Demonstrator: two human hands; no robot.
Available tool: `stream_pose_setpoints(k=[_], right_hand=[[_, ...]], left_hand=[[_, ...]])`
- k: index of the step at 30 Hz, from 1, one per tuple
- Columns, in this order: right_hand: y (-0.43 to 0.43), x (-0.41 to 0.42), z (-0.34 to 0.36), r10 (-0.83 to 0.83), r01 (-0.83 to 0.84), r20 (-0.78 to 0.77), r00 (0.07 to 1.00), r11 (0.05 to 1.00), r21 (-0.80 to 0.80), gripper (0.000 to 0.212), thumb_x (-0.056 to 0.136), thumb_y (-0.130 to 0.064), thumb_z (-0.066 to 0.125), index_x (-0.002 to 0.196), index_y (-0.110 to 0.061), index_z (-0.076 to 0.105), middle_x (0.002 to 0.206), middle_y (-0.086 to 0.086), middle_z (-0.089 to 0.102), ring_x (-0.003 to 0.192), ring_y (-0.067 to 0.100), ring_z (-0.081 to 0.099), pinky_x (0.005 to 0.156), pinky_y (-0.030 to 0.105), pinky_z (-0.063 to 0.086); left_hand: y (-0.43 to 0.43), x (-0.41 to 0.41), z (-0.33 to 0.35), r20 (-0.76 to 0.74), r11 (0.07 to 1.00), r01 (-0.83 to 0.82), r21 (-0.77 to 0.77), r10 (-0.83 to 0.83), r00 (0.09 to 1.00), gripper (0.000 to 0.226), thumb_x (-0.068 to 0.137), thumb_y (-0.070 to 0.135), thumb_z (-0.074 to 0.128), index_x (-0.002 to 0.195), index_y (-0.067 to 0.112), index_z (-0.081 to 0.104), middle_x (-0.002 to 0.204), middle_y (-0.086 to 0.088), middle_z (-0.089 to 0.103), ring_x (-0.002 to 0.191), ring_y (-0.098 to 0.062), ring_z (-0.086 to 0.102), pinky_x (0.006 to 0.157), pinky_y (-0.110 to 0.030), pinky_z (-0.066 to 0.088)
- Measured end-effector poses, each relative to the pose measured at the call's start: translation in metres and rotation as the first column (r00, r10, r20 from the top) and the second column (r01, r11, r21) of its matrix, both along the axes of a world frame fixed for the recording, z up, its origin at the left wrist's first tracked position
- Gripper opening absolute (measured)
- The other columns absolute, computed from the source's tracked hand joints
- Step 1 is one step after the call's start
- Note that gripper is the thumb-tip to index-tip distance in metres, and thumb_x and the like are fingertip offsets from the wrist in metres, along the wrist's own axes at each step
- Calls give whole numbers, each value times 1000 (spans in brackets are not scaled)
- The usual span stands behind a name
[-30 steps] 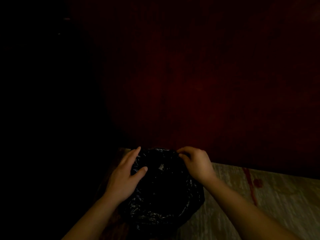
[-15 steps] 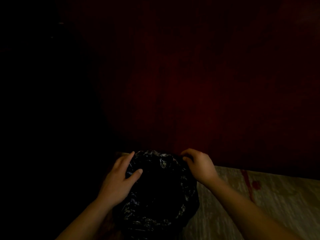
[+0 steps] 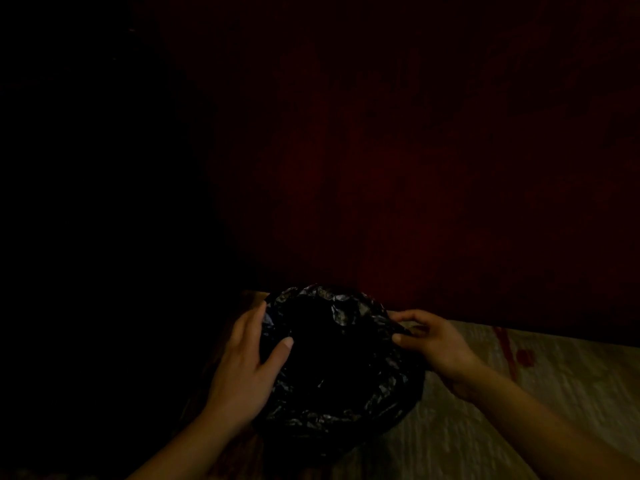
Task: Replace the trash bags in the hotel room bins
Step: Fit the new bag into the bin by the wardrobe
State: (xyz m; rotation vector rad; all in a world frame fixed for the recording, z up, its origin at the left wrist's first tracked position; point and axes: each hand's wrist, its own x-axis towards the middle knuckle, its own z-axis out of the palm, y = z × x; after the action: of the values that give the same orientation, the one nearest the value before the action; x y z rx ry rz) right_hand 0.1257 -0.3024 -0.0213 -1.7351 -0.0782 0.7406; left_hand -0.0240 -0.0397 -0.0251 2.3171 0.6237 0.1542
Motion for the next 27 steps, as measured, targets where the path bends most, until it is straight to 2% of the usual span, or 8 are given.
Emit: stream_pose_setpoints(k=[3, 6, 10, 14, 17, 20, 24, 27], right_hand=[[-6, -6, -14, 171, -108, 172, 970, 940, -325, 18, 95, -13, 64, 107, -27, 65, 104, 7, 67, 79, 19, 67, 60, 29, 56], [-15, -6, -21, 136, -84, 151, 979, 948, -307, 11, 96, -10, 61, 97, -20, 67, 89, 9, 68, 56, 16, 52, 51, 30, 41], [-29, -5, -19, 10, -9, 11, 1000, 997, -76, 34, 95, -10, 64, 122, -30, 62, 107, 4, 72, 88, 22, 70, 60, 32, 51], [-43, -8, -19, 148, -122, -144, 978, 976, 180, 61, 83, -13, 79, 134, -37, 57, 132, -6, 61, 118, 23, 63, 78, 37, 58], [-45, -13, -17, 365, -362, -44, 930, 930, 64, 82, 65, -12, 91, 135, -33, 55, 137, -11, 59, 125, 13, 58, 99, 36, 53], [-36, -20, -21, 503, -449, 223, 835, 857, -252, 65, 70, -14, 88, 125, -35, 60, 125, -14, 61, 113, -4, 58, 92, 17, 51], [-35, -19, -29, 459, -363, 480, 747, 887, -284, 41, 86, -13, 66, 82, -54, 68, 88, -10, 62, 83, 5, 64, 71, 27, 53], [-41, -14, -28, 345, -310, 359, 867, 938, -152, 45, 88, 2, 62, 74, -39, 76, 78, -8, 69, 72, 4, 65, 68, 28, 53]], left_hand=[[-5, -3, -1, -34, 984, 49, 171, -44, 998, 88, 81, 84, 16, 154, 37, 2, 162, 15, -2, 148, -11, 7, 115, -32, 21], [-3, -3, -1, -39, 981, 47, 187, -40, 998, 86, 82, 81, 16, 154, 36, 3, 163, 13, 0, 149, -12, 9, 115, -34, 23], [-1, -4, -3, 28, 999, 26, 30, -27, 999, 82, 82, 70, 32, 154, 37, 9, 162, 12, 8, 146, -13, 20, 111, -33, 28], [1, -4, -3, 60, 997, -20, -81, 25, 998, 80, 82, 67, 38, 153, 40, 13, 161, 9, 15, 144, -17, 25, 108, -35, 30], [0, -3, -2, 28, 996, -27, -81, 29, 999, 80, 82, 69, 35, 153, 40, 11, 162, 8, 12, 146, -18, 22, 112, -39, 29], [-1, -6, -4, 17, 999, -23, -33, 24, 1000, 80, 84, 68, 33, 154, 38, 10, 163, 7, 11, 146, -19, 22, 111, -37, 28], [-3, -6, -4, 19, 999, -32, -10, 32, 999, 81, 83, 68, 32, 154, 36, 11, 162, 5, 12, 146, -20, 23, 111, -37, 29], [-2, -5, -5, 20, 999, -33, 21, 32, 999, 82, 83, 69, 30, 155, 33, 13, 162, 3, 15, 145, -22, 26, 111, -40, 32]])
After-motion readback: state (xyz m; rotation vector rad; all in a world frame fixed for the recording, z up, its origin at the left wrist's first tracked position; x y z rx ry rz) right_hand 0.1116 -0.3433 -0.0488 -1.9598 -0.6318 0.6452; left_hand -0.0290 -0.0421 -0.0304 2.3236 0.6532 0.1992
